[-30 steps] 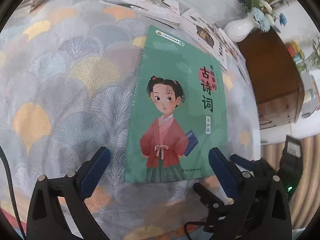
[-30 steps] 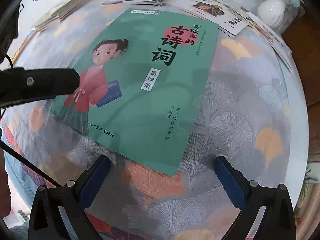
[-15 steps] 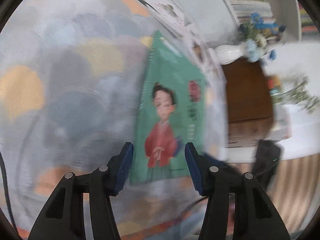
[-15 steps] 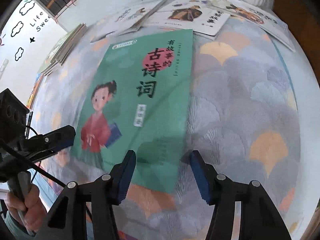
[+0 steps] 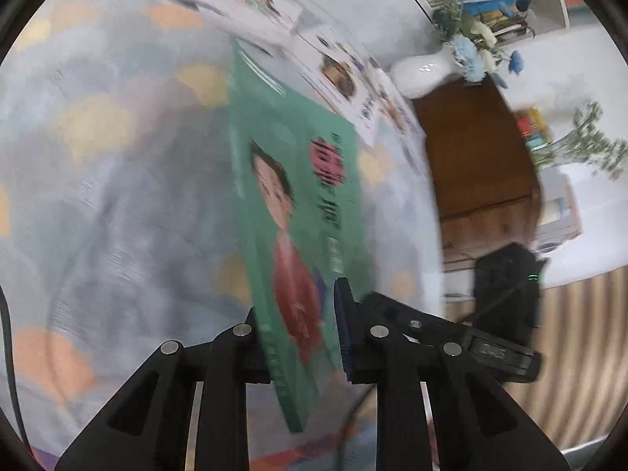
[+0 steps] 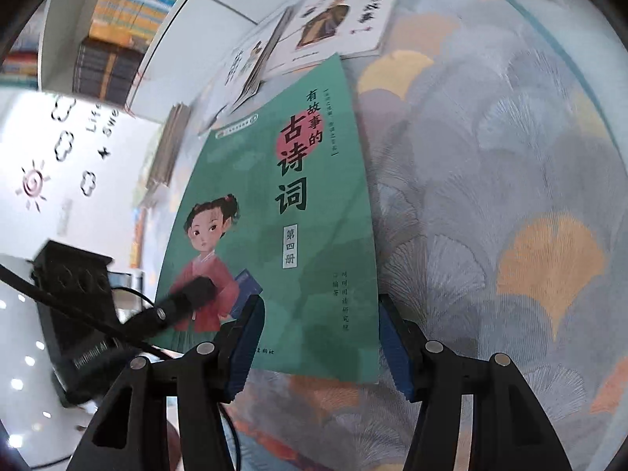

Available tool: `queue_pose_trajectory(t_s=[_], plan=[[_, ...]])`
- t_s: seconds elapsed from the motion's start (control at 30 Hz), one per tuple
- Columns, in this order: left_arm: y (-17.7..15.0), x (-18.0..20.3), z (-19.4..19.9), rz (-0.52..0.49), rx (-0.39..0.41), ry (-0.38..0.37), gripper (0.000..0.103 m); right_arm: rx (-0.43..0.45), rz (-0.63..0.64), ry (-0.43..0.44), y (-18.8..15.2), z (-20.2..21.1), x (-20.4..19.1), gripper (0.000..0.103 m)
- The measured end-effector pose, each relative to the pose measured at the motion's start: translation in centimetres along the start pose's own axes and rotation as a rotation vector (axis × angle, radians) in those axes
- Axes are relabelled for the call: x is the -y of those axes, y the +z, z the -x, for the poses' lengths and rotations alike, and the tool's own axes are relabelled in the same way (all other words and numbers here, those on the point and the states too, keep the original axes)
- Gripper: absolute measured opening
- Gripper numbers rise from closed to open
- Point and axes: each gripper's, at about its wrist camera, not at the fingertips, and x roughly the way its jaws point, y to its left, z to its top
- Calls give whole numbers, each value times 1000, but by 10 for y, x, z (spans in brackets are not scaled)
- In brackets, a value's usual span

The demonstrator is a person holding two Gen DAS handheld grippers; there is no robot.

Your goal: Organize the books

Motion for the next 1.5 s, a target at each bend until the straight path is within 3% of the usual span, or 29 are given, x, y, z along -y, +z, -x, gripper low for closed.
queue_pose_trajectory(t_s=[0.1,0.27,0.4,0.47,0.5,0.57,0.63,0.77,0.87,0.93,1.03,1.23,1.33,1.5], plan=[[6,-8,4,128,6,-158,19,-34,-71,65,3,0,8,57],[23,-10,11,239,45,-307,19,-53,-253,307,4,1,27,63],[22,-14,15,273,30,-322,19,-37,-359,410,7,-7,38,63],[19,-21,16,290,10,-321,19,-45,-367,420,12,-18,30,63],[18,-23,16,287,2,-302,19,-53,-358,412,15,-24,22,63],[19,-24,16,239,-18,-198,19,-47,-323,361,25,-30,7,46],[19,-19,18,155,-36,-80,19,-21,-204,181,28,-29,-18,40],[18,2,18,-101,-65,153,21,44,5,-73,22,-27,-62,39],[16,14,28,-220,-66,187,19,68,170,-262,13,-31,-101,39],[14,13,38,-240,-71,133,19,82,243,-328,3,-30,-122,39],[11,9,62,-272,-80,76,19,102,324,-367,-14,-25,-143,39],[29,-11,126,-285,12,50,20,158,407,-312,-23,-27,-199,39],[60,-36,166,-244,101,33,20,207,472,-273,-11,-42,-244,40],[127,-80,226,-231,244,95,21,273,622,-233,25,-102,-336,40]])
